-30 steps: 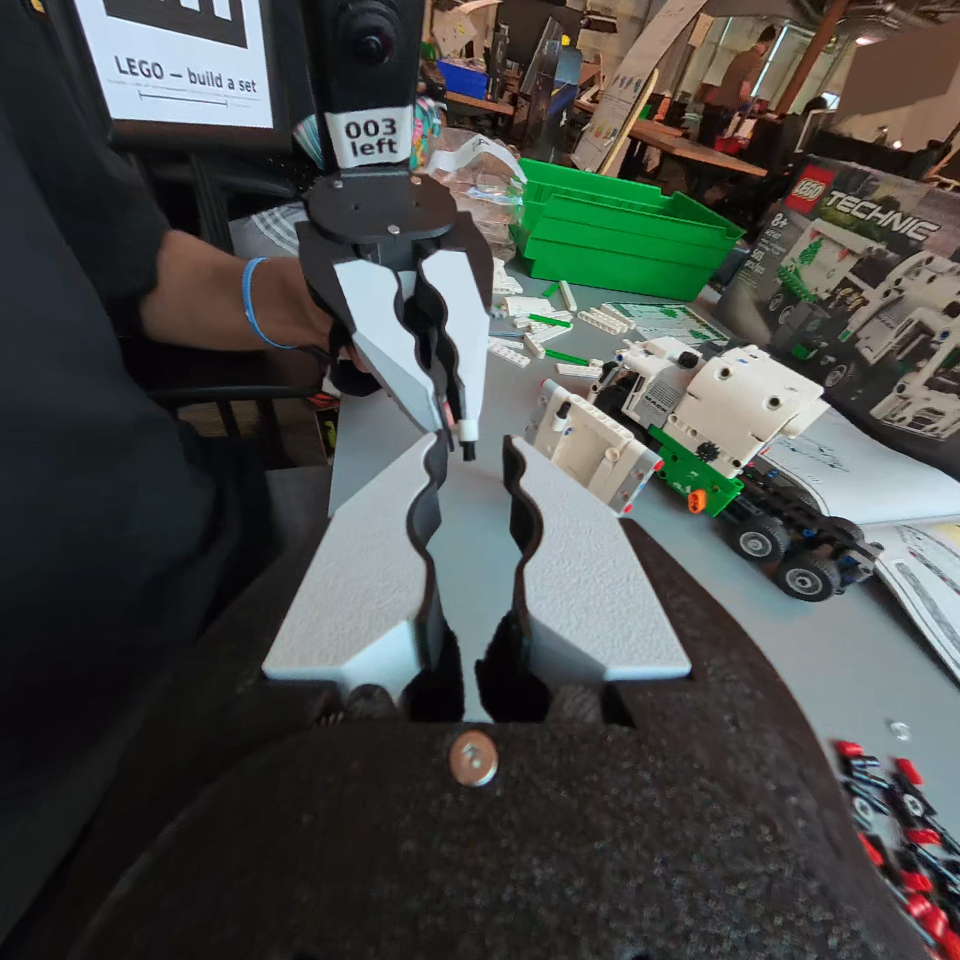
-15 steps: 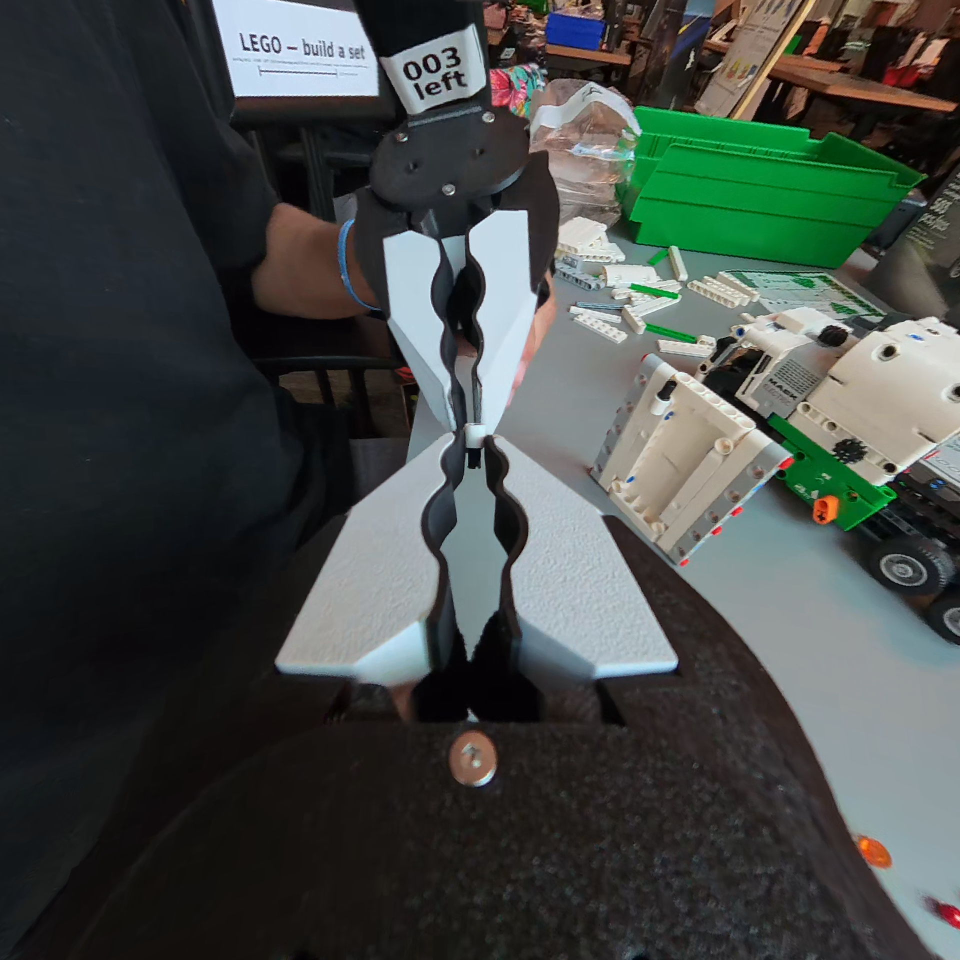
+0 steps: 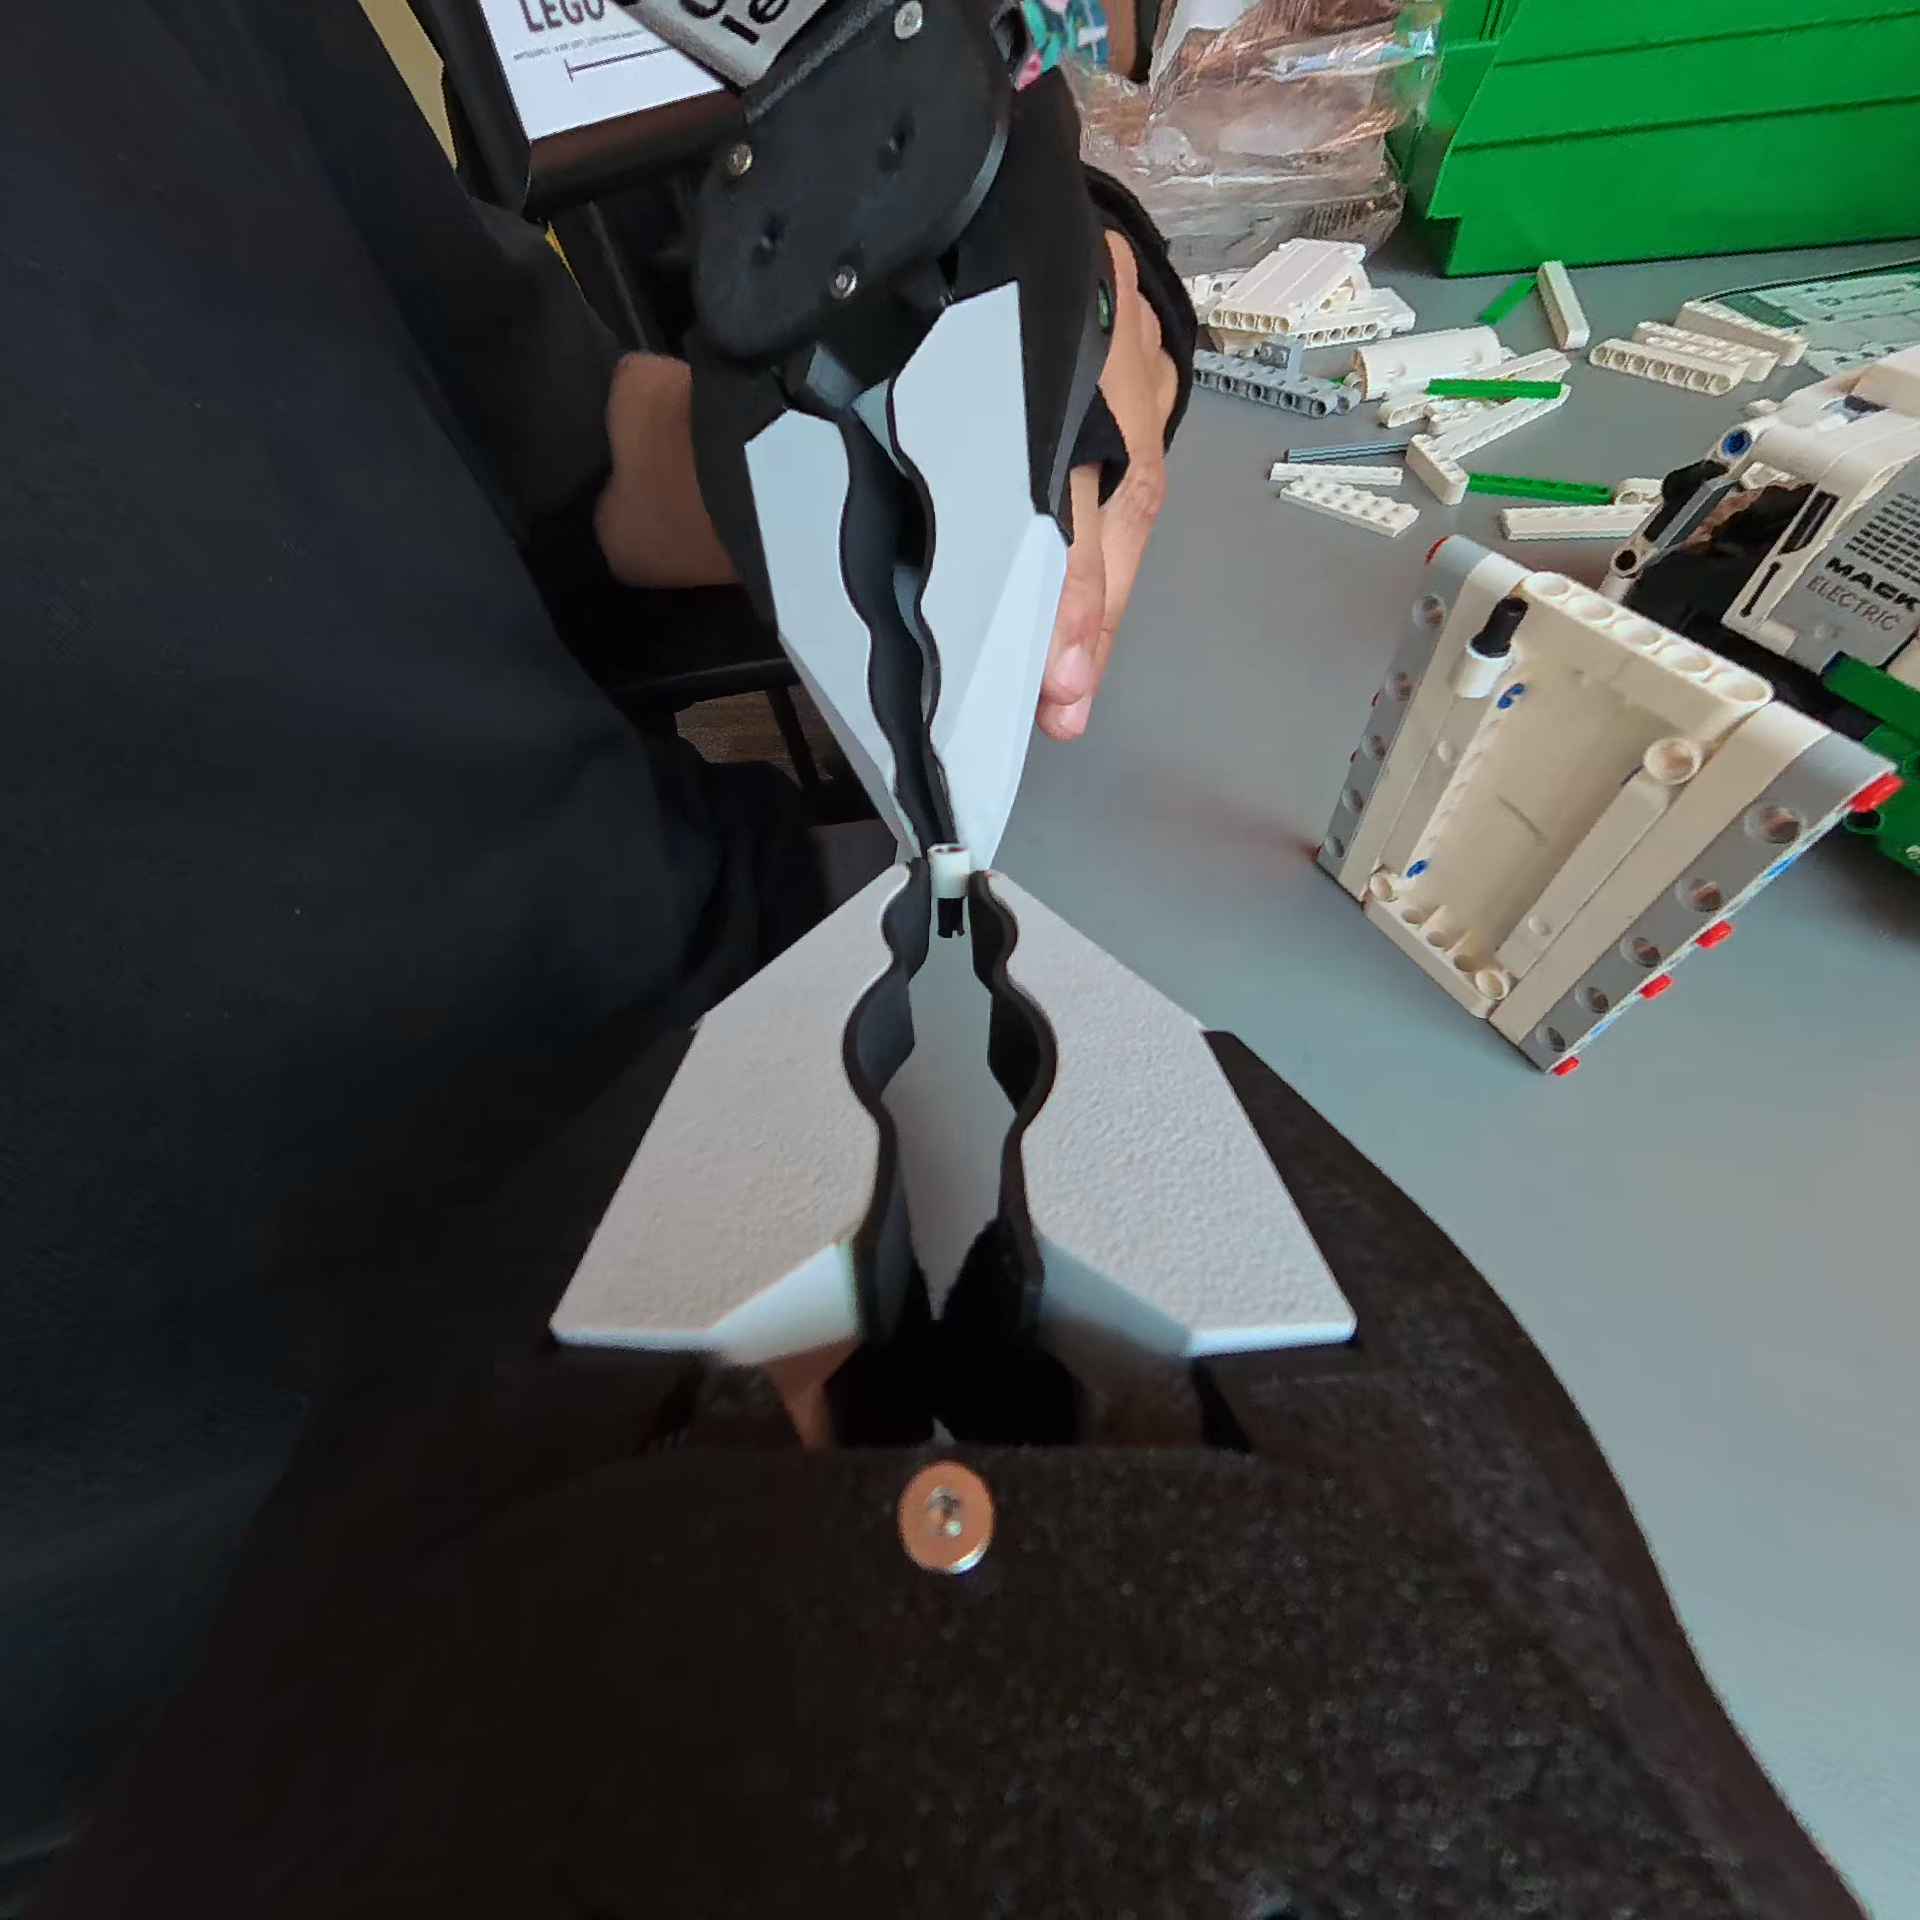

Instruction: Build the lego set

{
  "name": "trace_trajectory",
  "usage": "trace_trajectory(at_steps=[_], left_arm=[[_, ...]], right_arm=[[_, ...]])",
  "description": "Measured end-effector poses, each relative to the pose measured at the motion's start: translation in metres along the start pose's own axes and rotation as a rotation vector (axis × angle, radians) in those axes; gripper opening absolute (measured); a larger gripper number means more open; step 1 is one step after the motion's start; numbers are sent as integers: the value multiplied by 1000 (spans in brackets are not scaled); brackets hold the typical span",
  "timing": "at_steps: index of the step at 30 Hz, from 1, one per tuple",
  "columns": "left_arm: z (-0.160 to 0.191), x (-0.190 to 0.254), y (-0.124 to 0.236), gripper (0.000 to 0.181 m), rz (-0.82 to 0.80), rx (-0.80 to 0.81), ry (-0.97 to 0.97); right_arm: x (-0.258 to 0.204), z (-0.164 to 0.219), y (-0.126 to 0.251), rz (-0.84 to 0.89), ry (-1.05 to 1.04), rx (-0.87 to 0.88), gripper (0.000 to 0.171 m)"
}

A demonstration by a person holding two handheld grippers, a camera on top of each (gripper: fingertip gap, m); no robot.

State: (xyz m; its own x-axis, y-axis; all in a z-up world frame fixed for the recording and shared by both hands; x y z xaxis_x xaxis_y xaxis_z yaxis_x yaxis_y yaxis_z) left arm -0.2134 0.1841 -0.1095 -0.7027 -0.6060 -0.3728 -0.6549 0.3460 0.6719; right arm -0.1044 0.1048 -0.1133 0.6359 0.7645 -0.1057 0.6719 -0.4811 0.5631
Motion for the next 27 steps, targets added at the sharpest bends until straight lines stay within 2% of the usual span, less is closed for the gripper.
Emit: trace_trajectory(at_steps=[1,5,7,9,12,15,17,20,27], left_arm=[[0,0,0,0,3,2,4],[7,-11,-4,1,-93,-29,64],[10,-24,2,3,-172,-3,142],[12,-39,16,4,-223,75,246],[17,-63,37,27,-322,204,459],[24,-70,25,58,-370,160,519],[26,-68,8,56,-293,112,529],[31,-72,-6,48,-254,75,539],[30,-81,-15,13,-225,94,522]], right_arm=[[0,0,0,4,3,3,6],[4,-6,4,103,36,28,6],[15,-11,13,270,44,68,6],[26,-12,22,512,72,65,5],[35,-16,26,866,116,68,5],[37,-18,11,1023,144,44,5],[41,-19,0,1069,149,-11,5],[42,-23,-8,1061,123,7,5],[44,-20,-10,1056,111,-7,5]])
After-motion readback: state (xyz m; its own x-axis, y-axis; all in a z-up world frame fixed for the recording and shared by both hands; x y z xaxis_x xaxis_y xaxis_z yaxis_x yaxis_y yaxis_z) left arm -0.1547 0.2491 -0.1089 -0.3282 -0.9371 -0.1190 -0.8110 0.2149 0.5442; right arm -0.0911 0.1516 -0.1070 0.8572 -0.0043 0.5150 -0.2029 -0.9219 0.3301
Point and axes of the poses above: each gripper's, where its closed fingertips meet, y back along the fingers, z out of its underside, x = y × z across the jaws, the point moved 8 cm from there along y, back along the fingers, and after that the axes turned 12 degrees about -x, right-handed, at the moved point
